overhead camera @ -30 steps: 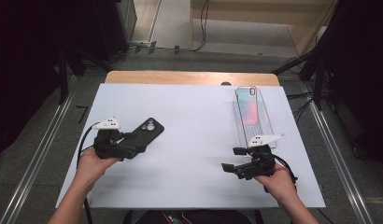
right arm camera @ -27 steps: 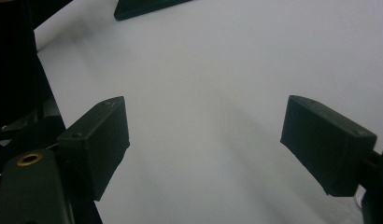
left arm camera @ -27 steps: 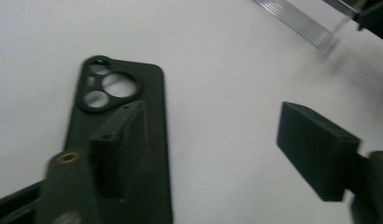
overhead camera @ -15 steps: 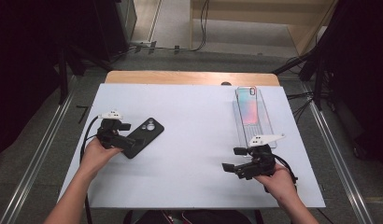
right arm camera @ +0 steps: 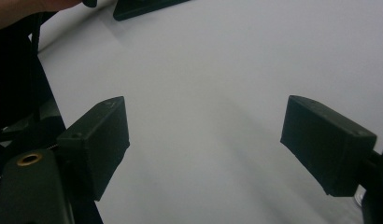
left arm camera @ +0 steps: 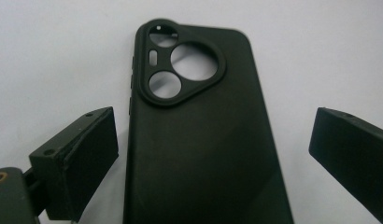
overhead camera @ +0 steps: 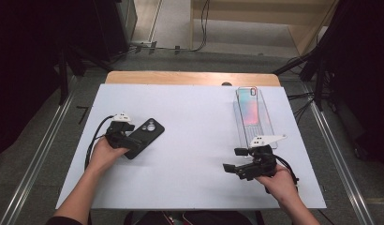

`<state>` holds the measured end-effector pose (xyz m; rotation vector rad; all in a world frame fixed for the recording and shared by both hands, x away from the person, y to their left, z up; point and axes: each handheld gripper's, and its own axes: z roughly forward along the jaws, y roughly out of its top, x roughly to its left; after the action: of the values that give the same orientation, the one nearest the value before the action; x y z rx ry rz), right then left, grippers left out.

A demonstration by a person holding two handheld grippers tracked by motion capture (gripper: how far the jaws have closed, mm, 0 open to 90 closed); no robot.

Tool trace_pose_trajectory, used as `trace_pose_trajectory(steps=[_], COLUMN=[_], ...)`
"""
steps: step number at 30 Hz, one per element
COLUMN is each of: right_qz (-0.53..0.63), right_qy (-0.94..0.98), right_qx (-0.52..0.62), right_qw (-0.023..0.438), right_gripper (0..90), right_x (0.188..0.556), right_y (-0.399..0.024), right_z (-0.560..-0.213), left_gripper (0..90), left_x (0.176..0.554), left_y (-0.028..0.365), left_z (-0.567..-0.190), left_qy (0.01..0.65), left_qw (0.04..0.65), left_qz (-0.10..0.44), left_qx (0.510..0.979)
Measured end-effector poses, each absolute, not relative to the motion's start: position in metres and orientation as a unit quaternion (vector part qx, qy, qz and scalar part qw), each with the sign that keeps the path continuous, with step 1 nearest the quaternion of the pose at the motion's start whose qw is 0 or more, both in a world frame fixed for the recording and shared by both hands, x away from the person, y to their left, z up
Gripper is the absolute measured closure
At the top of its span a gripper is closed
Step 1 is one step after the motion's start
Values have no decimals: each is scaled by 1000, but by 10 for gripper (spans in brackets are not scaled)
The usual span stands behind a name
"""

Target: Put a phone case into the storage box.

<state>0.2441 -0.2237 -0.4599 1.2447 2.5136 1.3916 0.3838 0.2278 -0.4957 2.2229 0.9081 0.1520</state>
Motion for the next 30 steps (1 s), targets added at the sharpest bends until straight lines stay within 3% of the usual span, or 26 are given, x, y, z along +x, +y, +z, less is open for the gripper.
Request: trace_pose_trajectory(steps=[8,15,30], right_qz=[444,442,447], right_qy=[803,804,795], right_qx=[398,398,410], right_qw=[5,4,17], right_gripper=[135,135,135], right_x=[244,244,244], right_y=[-223,-223,-222], right_z=[-460,-460,-460], left_gripper=[17,79,137], left_x=[381,374,370], left_y=[225,221,217], left_z=[-502,-505,-504], left_qy=[338,325,345], left_qw=[350,335,325], left_qz=[84,131,147], left_qx=[870,874,868])
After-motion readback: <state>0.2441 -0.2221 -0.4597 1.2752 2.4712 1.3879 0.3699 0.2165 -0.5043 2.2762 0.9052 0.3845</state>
